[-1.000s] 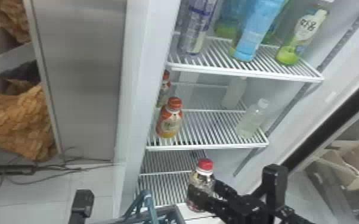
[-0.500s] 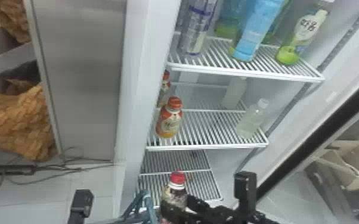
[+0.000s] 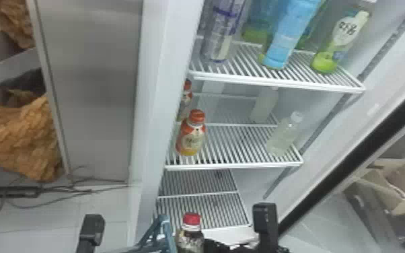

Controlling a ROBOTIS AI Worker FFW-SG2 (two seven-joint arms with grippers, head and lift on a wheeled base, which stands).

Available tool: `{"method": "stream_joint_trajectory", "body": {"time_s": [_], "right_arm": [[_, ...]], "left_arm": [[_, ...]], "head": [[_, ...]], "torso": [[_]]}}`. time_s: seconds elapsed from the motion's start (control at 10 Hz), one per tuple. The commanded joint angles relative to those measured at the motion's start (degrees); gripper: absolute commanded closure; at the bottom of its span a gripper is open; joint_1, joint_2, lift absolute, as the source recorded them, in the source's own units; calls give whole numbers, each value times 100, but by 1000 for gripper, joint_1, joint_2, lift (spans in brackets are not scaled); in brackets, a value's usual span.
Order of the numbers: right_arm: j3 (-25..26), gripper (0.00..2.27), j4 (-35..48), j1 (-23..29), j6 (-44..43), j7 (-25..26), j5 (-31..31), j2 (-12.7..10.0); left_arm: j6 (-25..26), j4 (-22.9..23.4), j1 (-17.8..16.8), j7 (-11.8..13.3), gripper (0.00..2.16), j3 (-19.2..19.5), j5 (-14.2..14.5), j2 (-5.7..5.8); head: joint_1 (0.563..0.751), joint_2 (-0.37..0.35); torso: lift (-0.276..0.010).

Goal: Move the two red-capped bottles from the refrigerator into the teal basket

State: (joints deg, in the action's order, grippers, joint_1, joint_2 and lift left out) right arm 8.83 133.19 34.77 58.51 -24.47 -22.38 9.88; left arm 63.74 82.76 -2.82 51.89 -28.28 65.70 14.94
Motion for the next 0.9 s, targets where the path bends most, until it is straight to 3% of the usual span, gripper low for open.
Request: {"method": "stream_joint_trajectory", "body": {"time_s": [0.0, 0.3, 0.8], "right_arm": [[-3, 458, -9, -32, 26, 3, 10, 14], [-3, 240, 118, -32, -142, -5, 308, 5], [202, 234, 132, 108, -1689, -67, 707, -118]], "left_arm": [[-4, 0, 0, 5, 1082, -6, 0, 0], [-4, 0, 0, -3, 1082, -6, 11, 0], [-4, 0, 14, 5, 1082, -17, 23, -9]], "head": [[695, -350], [695, -350], [695, -350]], "torso": [[-228], [-228], [-228]]}}
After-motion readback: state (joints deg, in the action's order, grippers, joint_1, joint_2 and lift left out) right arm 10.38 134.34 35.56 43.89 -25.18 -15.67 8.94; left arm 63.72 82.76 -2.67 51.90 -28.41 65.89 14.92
